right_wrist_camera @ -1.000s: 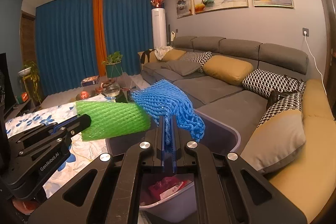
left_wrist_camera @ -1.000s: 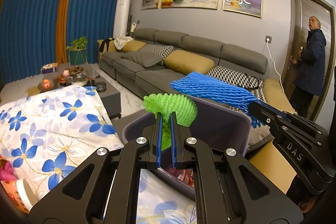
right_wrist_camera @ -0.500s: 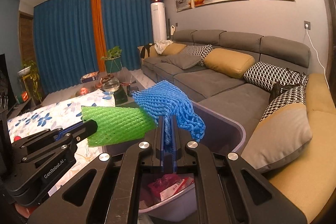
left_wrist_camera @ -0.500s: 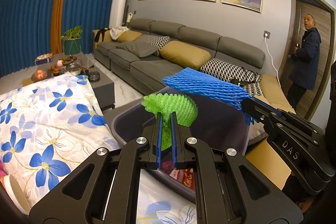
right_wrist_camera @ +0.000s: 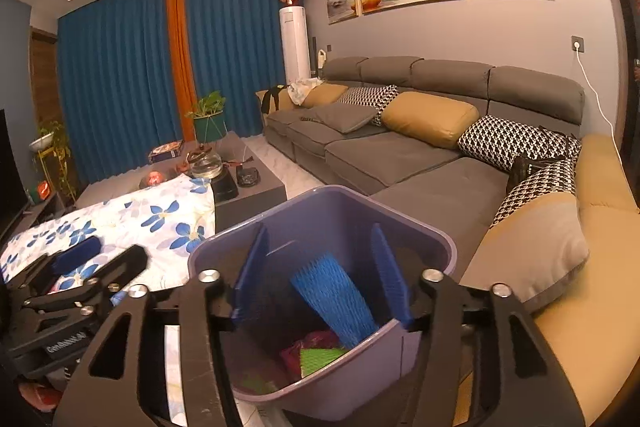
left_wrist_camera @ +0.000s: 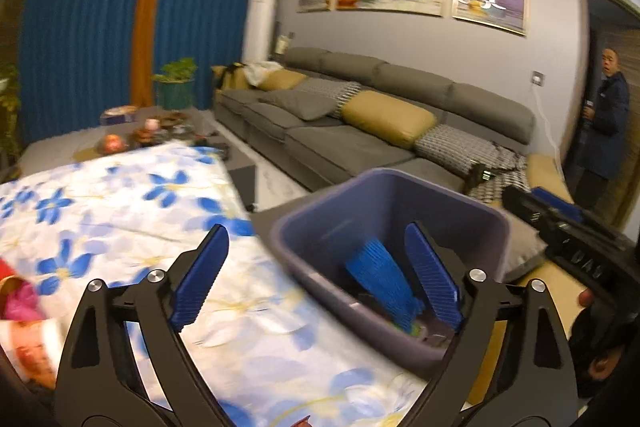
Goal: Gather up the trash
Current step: 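Open both tools to drop the foam nets into the bin, then move both tools back toward the cups and black bag on the table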
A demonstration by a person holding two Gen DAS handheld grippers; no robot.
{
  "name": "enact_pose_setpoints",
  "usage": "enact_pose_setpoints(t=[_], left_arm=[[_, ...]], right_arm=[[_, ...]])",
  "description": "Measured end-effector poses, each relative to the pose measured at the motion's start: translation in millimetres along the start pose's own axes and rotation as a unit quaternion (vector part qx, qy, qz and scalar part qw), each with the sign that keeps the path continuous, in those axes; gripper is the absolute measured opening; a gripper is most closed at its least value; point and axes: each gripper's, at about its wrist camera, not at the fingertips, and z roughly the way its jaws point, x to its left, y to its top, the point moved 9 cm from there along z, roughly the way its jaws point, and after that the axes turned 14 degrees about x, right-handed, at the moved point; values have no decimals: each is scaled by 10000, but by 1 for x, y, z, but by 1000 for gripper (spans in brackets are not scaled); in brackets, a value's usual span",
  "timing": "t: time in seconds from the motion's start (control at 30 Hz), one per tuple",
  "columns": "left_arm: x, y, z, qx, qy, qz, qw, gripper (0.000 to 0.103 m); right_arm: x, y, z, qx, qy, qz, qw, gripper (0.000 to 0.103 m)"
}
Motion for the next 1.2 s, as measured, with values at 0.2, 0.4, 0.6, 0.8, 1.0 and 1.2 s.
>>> enact_pose_setpoints(t=[0.2,0.4,0.6,0.8,1.0,1.2], left_arm=[[48,-4,-52,-288,590,-439,9969,93],[82,-11,-113,-602,958,-742,9908,95],[108,-27,-169,-875,1418,-839,9824,95],[140,-52,-213,-1019,1709,-1128,9735,95],[187,-95,-261,-1151,2289,-1407,9563,95],[234,-144,-299,-1127,2729,-1826,9378,95]], right_arm=[[10,8,-21,-220,-18,-89,9997,79],[31,19,-55,-567,36,-290,9980,81],[57,25,-99,-944,214,-465,9942,83],[109,13,-130,-1045,692,-756,9892,85],[176,-29,-138,-888,1268,-1134,9814,86],[243,-85,-110,-257,1737,-1381,9747,86]])
